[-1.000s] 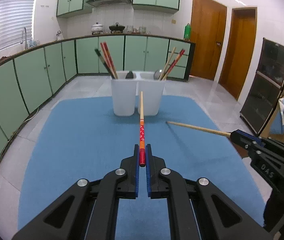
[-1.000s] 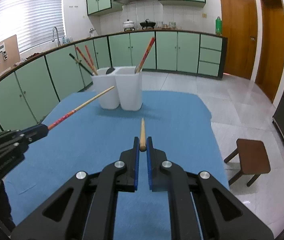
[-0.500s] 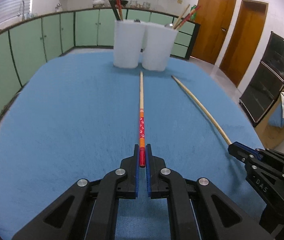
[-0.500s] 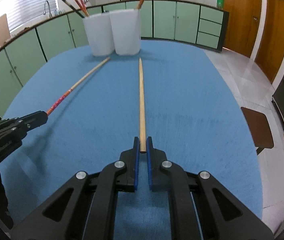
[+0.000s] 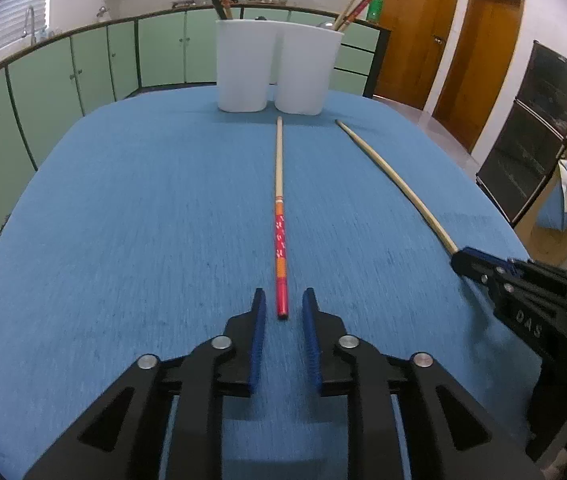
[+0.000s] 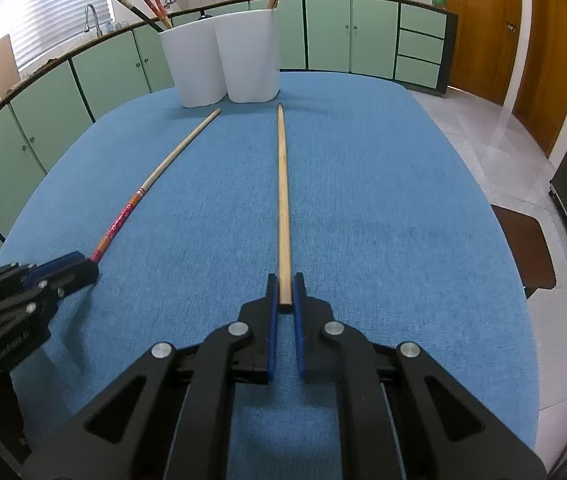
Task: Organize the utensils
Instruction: 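Lift both chopsticks and lower them into the utensil holder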
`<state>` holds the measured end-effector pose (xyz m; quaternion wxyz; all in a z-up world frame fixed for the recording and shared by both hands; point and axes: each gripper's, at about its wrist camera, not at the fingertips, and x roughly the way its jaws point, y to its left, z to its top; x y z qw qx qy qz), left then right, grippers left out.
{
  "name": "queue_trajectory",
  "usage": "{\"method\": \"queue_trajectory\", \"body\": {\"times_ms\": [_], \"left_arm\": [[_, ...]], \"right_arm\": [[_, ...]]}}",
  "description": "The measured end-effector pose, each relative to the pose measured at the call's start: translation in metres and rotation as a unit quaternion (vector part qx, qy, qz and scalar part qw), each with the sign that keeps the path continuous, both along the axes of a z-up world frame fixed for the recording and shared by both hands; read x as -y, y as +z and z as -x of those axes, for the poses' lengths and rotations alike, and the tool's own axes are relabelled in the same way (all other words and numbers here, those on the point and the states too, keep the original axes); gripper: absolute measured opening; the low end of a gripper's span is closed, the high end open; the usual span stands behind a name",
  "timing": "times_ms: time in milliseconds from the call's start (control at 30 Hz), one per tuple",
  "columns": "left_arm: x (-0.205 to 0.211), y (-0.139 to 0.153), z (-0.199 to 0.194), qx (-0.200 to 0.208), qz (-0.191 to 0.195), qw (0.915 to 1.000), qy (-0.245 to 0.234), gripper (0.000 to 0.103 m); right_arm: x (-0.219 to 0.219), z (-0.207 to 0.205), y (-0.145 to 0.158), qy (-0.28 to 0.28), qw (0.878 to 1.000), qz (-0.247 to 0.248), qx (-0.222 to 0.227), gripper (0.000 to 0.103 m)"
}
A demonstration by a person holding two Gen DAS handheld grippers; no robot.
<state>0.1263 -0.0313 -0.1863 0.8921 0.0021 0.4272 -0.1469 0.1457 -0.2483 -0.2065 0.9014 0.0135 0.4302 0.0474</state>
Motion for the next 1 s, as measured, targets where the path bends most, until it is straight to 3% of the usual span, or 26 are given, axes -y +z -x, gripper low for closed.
{"method": "queue_trajectory", "body": {"times_ms": [567,633,767,1000], "left_arm": [[0.006,-0.001,-0.001,0.003,-0.019,0.9998,0.005,0.020],[0.008,-0.001,0.000,0.004,-0.023,0.9997,0.006,0.018],[0.010,-0.002,-0.002,0.003,-0.024,0.9997,0.005,0.005],[0.009,-0.001,-0.002,0.003,-0.022,0.9997,0.011,0.005]], "right_arm": [[0.001,-0.001,-0.001,0.001,1.000,0.001,0.000,0.008],[0.002,-0.002,-0.002,0.001,1.000,0.001,-0.001,0.008],[0.004,-0.003,-0.003,0.000,1.000,-0.006,-0.003,0.008],[0.010,-0.002,-0.003,-0.001,1.000,-0.025,-0.004,0.006]]}}
